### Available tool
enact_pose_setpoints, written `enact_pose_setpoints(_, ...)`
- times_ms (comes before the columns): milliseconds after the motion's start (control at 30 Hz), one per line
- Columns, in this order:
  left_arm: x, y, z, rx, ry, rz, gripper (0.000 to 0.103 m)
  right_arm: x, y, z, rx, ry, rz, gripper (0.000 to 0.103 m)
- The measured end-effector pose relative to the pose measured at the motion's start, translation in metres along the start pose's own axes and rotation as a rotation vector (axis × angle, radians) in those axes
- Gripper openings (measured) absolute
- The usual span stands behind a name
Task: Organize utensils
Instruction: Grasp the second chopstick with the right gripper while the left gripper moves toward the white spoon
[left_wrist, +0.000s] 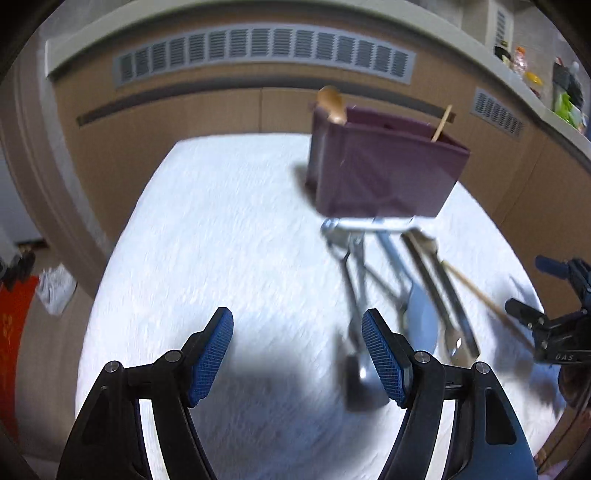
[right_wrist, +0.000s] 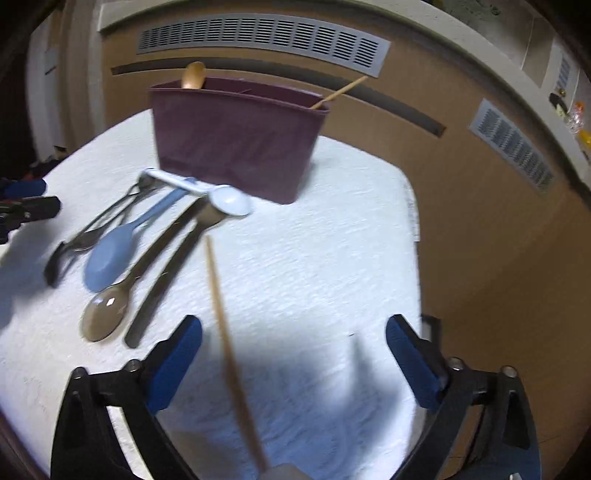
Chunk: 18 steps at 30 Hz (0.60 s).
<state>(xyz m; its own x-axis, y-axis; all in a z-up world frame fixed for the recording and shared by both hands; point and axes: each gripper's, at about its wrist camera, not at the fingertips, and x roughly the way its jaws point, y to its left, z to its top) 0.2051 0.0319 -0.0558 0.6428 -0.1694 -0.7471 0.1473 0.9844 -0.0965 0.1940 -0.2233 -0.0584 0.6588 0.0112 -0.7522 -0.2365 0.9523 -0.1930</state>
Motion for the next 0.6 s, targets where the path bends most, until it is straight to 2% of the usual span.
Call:
enact_pose_setpoints(33,0.001,0.003,-0.003,-0.010,0.006,0.004,0.073,0.002,0.000,-0.001,0.009,0.016,0.036,0.064)
enact_pose_setpoints(67,0.002,0.006,-0.006,-0.020,0.014,0.008,0.073,0.005,0.001,-0.001,0.016,0.037,0.067,0.041)
enact_pose_setpoints(100,0.002,0.008,-0.008,-0.028,0.019,0.010,0.073,0.010,0.001,-0.001,0.028,0.065,0.110,0.026)
enact_pose_setpoints(200,0.004,0.013,-0.012,-0.045,0.028,0.011,0.073,0.018,0.002,0.000,0.056,0.086,0.165,0.025)
enact_pose_setpoints(467,0.001,0.010,-0.016,-0.026,0.037,-0.018,0.073,0.027,0.020,0.008,0.028,0.089,0.176,0.024)
enact_pose_setpoints(533,-0.001,0.005,-0.016,-0.012,0.036,-0.032,0.073,0.026,0.019,0.009,0.041,0.098,0.187,0.017)
enact_pose_setpoints(567,-0.002,0.001,-0.017,-0.002,0.035,-0.043,0.073,0.026,0.018,0.009,0.048,0.100,0.191,0.009)
enact_pose_setpoints(600,-0.003,-0.003,-0.018,0.007,0.034,-0.054,0.073,0.025,0.017,0.008,0.059,0.105,0.195,0.007)
